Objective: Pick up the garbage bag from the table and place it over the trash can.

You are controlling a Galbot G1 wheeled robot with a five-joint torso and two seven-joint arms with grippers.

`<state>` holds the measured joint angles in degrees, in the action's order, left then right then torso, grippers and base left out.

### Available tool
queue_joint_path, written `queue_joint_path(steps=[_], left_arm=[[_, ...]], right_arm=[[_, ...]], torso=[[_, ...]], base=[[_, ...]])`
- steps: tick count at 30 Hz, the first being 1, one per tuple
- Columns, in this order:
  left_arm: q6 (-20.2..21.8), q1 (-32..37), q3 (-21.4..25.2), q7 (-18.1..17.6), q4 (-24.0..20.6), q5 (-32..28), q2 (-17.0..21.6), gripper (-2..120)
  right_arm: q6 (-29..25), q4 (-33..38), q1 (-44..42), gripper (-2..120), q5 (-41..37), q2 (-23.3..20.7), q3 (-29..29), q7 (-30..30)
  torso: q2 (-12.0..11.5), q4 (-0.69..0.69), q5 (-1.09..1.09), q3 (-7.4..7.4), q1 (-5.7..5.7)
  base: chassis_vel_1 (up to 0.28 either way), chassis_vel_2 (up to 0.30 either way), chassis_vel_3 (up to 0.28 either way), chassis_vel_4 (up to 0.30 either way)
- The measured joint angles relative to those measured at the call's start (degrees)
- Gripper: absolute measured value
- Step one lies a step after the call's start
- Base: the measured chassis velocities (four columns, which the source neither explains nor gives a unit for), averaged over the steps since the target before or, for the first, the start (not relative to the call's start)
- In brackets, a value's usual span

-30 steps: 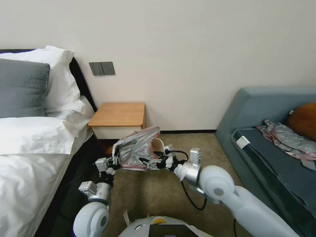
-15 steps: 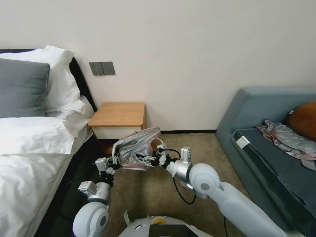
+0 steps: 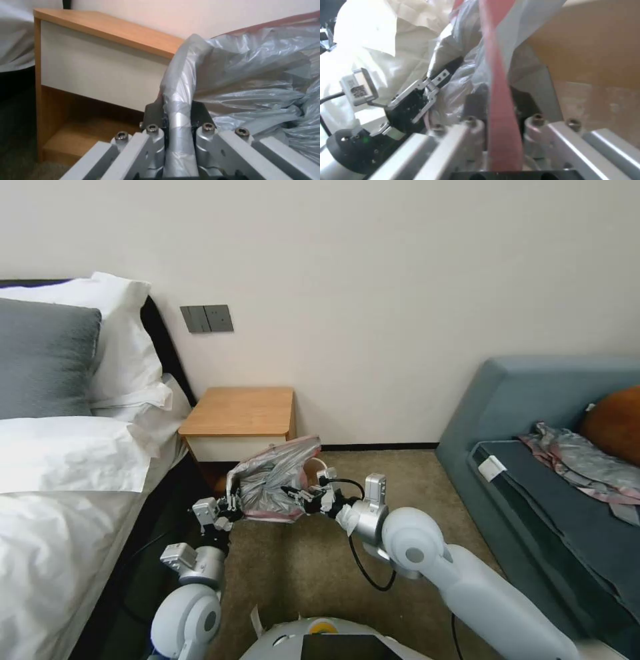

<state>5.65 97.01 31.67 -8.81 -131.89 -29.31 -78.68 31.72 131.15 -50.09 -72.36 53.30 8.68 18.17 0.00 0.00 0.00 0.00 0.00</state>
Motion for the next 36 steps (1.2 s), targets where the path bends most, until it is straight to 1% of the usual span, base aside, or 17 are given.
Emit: queue_joint_path(steps=[2,3,8,13,15,19,22,27,36], left_arm=[[0.10,-0.17,0.08,-0.14,0.11,-0.29,0.02,5],[0.16,-0.24,0.12,-0.21,0.14,-0.46,0.06,5],[0.72,-0.39,0.12,-0.66,0.10,-1.03,0.11,5],[0.94,-0.72,0.03,-0.77,0.55,-1.25,0.11,5],[0.96,-0.96,-0.03,-0.93,1.04,-1.36,0.09,5],[0.98,-1.13,-0.06,-0.98,1.13,-1.65,0.09,5],[1.10,-1.33,-0.02,-1.18,1.19,-2.38,0.22,5],[1.42,-1.61,0.00,-1.66,1.19,-3.26,0.19,5],[1.57,-1.65,0.34,-1.87,1.20,-3.65,0.20,5]], right_arm=[[0.00,0.52,0.03,1,-1.05,-0.01,0.08,0.70],[0.00,0.82,0.03,0,-1.72,-0.03,0.09,1.13],[-0.01,1.83,-0.24,0,-2.54,-0.02,0.17,1.80],[-0.15,4.05,-0.93,0,-3.46,0.21,0.44,3.88],[-0.17,5.95,-2.49,0,-3.82,-0.12,0.44,4.51],[-0.18,7.01,-4.20,0,-3.77,-0.69,0.14,4.54],[-0.17,8.31,-7.41,0,-3.46,-1.78,-1.27,4.41],[-0.17,9.03,-10.04,0,-2.79,-2.13,-2.32,3.99],[-0.54,10.67,-15.90,0,-1.41,-2.98,-7.09,2.45]], torso=[[0.00,0.00,0.00,0.00,0.00],[0.00,0.00,0.00,0.00,0.00],[0.00,0.00,0.00,0.00,0.00],[0.00,0.01,0.00,0.00,0.00],[0.00,0.00,0.00,0.00,0.00],[0.00,0.00,0.00,0.00,0.00],[0.00,-0.01,0.00,0.00,0.00],[0.00,0.00,0.00,0.00,0.00],[0.00,0.00,0.00,0.00,0.00]], base=[[0.000,0.000,0.000,0.000],[0.000,0.000,0.000,0.000],[0.000,0.000,0.000,0.000],[0.000,0.000,0.000,0.000],[0.000,0.000,0.000,0.000],[0.000,0.000,0.000,0.000],[0.000,0.000,0.000,0.000],[0.000,0.000,0.000,0.000],[0.000,0.000,0.000,0.000]])
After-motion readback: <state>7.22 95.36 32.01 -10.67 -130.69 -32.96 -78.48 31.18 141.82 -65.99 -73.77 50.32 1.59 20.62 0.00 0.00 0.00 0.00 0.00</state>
